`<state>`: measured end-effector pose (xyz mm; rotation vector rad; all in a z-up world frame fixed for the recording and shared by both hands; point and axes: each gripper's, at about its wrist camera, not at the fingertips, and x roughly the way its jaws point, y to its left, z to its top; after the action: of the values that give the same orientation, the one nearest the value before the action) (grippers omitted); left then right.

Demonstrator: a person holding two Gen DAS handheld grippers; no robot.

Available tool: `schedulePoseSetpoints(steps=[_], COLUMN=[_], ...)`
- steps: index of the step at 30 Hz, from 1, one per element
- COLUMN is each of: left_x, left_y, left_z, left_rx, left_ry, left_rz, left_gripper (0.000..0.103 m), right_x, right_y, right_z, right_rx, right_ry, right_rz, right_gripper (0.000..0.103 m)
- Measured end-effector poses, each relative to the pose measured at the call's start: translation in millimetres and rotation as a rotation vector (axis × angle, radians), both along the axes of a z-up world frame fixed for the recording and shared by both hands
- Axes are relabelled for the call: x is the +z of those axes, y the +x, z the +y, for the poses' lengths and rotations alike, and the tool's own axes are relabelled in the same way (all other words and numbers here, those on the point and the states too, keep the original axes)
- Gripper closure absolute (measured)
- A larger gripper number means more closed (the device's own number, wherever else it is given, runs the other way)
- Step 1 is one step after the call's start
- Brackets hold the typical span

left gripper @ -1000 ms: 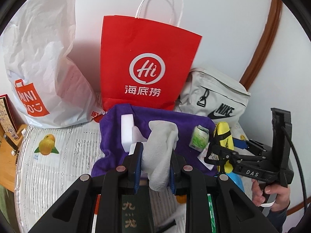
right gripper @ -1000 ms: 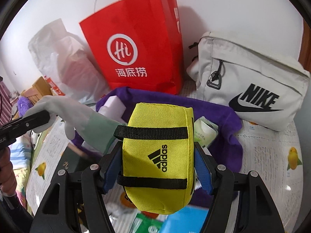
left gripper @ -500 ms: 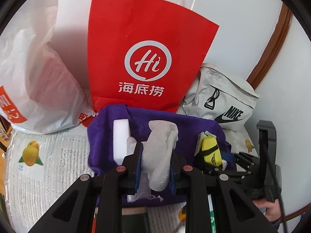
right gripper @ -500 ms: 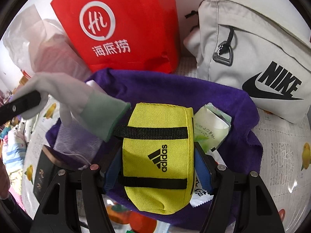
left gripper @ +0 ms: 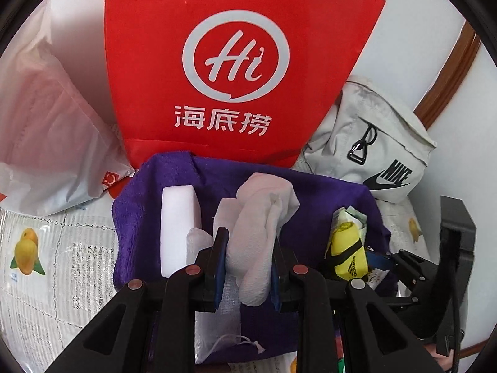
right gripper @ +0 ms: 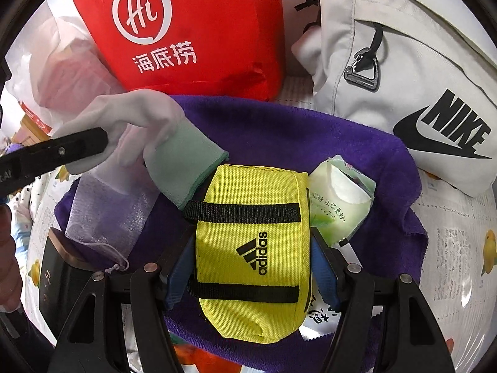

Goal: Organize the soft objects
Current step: 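Release the plush on the towel with the left gripper while the right releases the yellow pouch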

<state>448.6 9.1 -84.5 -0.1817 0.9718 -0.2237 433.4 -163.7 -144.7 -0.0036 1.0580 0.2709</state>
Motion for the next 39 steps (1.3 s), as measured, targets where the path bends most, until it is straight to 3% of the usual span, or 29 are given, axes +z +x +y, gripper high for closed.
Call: schedulePoseSetpoints(steps=[13,18,24,33,39], left_x=[-11.3,-9.9,-0.7,18.2,38.4], left_y=[2.0,0.8,-4.5,-18.3,-35.0], left_z=[6.7,5.8,3.6,1.0,1.0], left_rx=[0.008,-0.013,-0.024,-0.024,-0.033], left_ry=[0.017,0.004,0.019,0.051,0.044], left_rz=[0.01,0.019,0.0,-0.049,-0.099], left_gripper=[0.074,0.055,0.045,0.045,0.045], right_x=[-3.1,-1.4,8.0,32.3,47.6], right_y=[3.2,3.7,1.1,-17.2,-48.0], right_z=[-0.6,-1.3,-7.5,-11.3,-14.3], right_rx=[0.004,0.001,-0.027,-0.049,-0.047], right_ry=[-0.011,-0.017,-0.005,-0.019,0.029], right_rz=[0.002,-0.002,-0.021,-0.067,-0.09], right_gripper=[0.032,0.026,0.014,0.014,0.014])
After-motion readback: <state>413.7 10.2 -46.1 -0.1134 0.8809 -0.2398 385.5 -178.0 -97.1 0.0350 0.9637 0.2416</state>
